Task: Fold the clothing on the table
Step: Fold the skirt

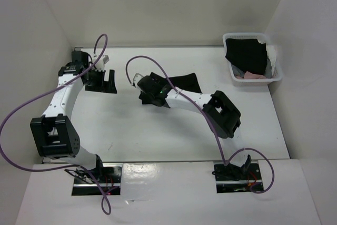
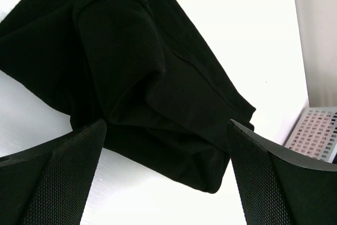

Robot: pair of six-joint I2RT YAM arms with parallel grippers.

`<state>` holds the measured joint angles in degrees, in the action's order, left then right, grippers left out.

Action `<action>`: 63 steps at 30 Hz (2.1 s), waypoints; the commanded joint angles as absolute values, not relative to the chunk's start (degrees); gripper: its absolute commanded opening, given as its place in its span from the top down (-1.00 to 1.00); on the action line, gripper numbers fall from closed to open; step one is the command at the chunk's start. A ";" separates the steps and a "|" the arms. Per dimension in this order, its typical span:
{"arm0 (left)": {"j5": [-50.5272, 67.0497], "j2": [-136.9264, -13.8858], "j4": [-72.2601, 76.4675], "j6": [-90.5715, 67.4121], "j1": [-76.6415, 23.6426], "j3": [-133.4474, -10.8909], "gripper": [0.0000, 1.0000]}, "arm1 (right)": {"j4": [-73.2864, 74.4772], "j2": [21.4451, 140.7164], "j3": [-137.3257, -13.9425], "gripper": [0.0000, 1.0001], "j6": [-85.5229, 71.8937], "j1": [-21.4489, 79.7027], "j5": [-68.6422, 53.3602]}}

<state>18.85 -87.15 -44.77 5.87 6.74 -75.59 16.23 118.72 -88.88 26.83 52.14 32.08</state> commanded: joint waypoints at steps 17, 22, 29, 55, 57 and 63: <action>20.57 -86.13 -44.12 6.68 7.38 -75.50 -1.00 | 14.94 118.12 -86.04 -0.97 26.28 52.47 29.36; 20.57 -86.66 -44.12 6.68 7.38 -75.50 -1.00 | 14.41 119.27 -87.36 -0.97 27.42 51.42 29.88; 20.57 -87.71 -43.59 7.20 7.38 -75.50 -1.00 | 12.57 122.25 -89.90 -0.97 29.18 48.87 30.41; 20.57 -89.38 -42.54 7.21 7.38 -74.97 -1.00 | 9.14 128.84 -102.39 -0.97 35.59 46.76 38.22; 20.57 -89.38 -42.54 7.73 7.38 -74.97 -1.00 | 9.14 130.33 -104.67 -0.97 36.12 46.05 38.23; 20.57 -88.86 -42.54 7.73 7.91 -74.44 -1.00 | 11.78 135.43 -111.97 -0.97 36.12 44.12 38.23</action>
<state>19.38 -89.27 -43.24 6.17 7.35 -74.61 12.75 133.80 -107.46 35.68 45.71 36.73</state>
